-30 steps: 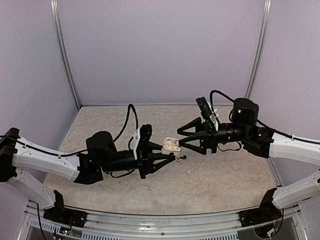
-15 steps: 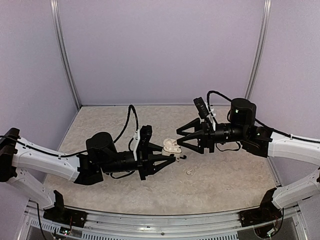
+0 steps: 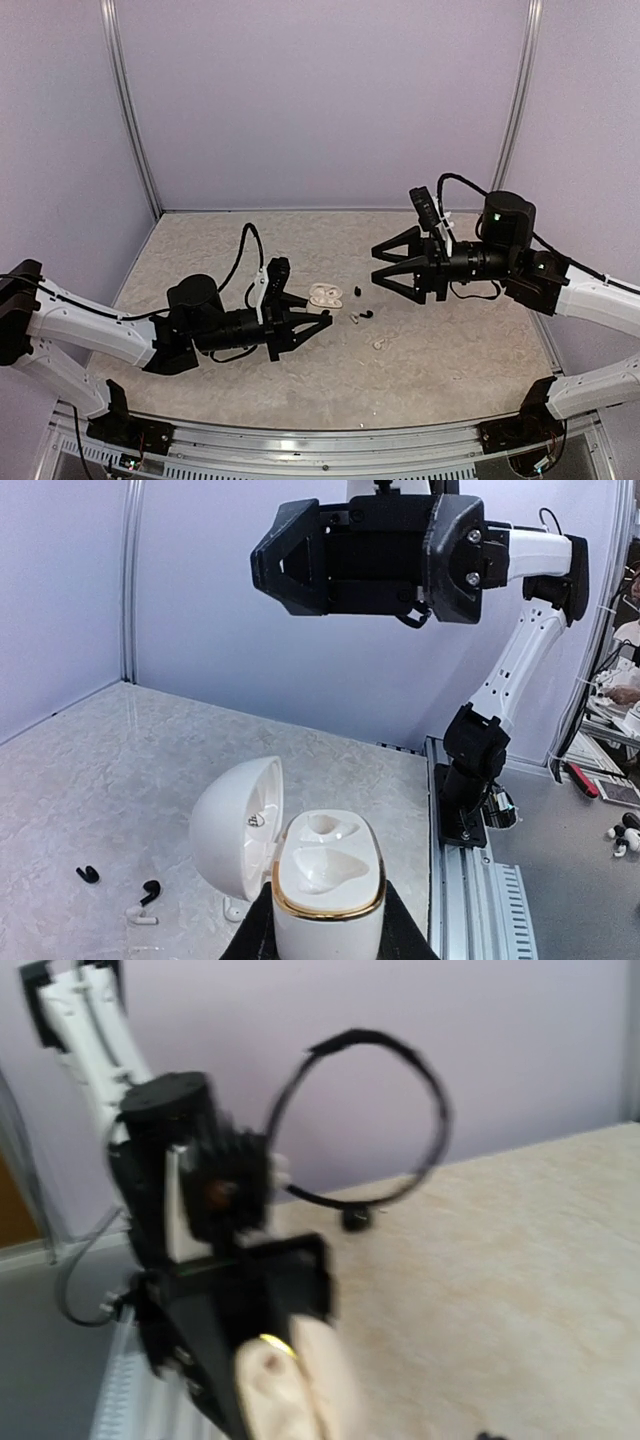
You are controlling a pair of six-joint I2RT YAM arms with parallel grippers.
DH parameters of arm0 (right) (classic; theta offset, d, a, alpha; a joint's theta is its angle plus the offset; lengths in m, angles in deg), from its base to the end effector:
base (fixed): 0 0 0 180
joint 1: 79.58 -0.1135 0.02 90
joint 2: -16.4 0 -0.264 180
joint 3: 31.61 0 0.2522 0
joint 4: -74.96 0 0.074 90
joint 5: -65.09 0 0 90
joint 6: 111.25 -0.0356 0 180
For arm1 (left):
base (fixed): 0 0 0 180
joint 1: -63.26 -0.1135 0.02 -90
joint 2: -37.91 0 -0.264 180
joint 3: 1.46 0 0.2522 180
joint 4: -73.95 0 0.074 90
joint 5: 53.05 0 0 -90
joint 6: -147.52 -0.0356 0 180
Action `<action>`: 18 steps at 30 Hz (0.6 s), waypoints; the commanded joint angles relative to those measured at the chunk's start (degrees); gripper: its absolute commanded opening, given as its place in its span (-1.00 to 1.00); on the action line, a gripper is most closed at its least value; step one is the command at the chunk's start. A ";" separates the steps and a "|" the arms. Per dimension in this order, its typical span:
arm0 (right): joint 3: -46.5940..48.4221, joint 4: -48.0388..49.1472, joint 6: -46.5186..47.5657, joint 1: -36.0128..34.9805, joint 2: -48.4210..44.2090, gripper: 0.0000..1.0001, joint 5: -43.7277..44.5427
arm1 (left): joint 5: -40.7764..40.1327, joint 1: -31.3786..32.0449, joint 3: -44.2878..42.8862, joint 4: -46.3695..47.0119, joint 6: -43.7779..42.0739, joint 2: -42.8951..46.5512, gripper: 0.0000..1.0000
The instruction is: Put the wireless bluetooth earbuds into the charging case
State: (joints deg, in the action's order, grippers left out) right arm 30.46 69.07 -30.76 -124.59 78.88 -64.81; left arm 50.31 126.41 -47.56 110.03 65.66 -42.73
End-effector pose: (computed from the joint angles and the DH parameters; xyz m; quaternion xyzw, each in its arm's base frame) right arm 0.1612 0.1936 0.3347 -0.4303 0.5975 0.5132 0.4411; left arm 0.1252 -0.2655 0.2339 0.3939 0.5760 -0.4807 0.5311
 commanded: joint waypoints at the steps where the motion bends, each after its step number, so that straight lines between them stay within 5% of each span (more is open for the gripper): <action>1: 0.70 -10.34 4.79 3.20 -0.79 0.28 6.06 | -2.69 -0.67 2.77 2.54 1.29 3.85 -0.85; 18: 12.00 -20.53 8.90 4.74 27.86 0.01 16.01 | -12.24 -2.11 8.56 0.51 3.53 10.63 -0.85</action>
State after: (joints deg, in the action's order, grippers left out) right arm 37.28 52.14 -23.38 -120.26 101.65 -52.01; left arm 40.94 124.82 -40.24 110.27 68.24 -33.96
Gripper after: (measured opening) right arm 0.520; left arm 0.234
